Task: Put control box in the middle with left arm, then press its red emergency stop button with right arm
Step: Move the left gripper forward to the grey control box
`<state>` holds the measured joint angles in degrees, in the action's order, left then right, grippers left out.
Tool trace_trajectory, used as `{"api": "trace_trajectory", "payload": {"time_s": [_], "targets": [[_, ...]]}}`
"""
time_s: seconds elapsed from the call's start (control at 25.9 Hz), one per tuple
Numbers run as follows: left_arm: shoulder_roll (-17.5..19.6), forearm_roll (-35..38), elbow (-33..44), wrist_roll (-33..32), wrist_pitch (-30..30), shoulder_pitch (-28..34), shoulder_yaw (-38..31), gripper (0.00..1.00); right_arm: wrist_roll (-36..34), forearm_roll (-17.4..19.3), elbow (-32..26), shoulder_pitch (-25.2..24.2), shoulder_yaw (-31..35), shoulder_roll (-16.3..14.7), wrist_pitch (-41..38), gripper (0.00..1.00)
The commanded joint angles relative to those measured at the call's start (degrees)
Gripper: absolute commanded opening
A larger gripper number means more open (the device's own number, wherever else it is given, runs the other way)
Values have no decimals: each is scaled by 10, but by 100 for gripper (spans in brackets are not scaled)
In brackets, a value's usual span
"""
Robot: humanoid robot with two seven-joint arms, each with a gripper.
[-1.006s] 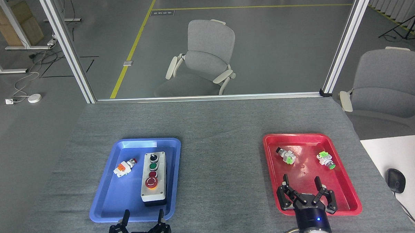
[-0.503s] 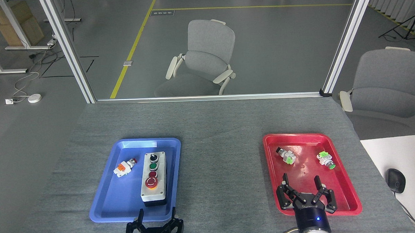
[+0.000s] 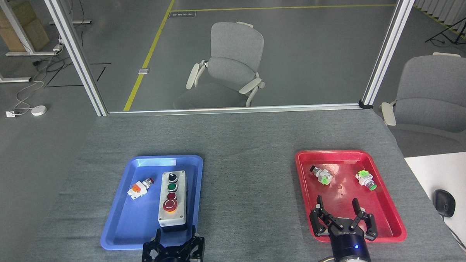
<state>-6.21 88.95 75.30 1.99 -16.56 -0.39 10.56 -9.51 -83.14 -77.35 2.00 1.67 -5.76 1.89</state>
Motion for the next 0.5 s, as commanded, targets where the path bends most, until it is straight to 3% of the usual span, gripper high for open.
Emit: {"api": "trace_trajectory", "payload": {"time_s": [0.0, 0.46], "targets": [[0, -1, -24, -1, -6, -17, 0, 99, 0, 0, 0, 1, 0, 0, 0, 98], [1, -3, -81, -1, -6, -64, -25, 99, 0, 1, 1, 2, 0, -3, -1, 98]]}}
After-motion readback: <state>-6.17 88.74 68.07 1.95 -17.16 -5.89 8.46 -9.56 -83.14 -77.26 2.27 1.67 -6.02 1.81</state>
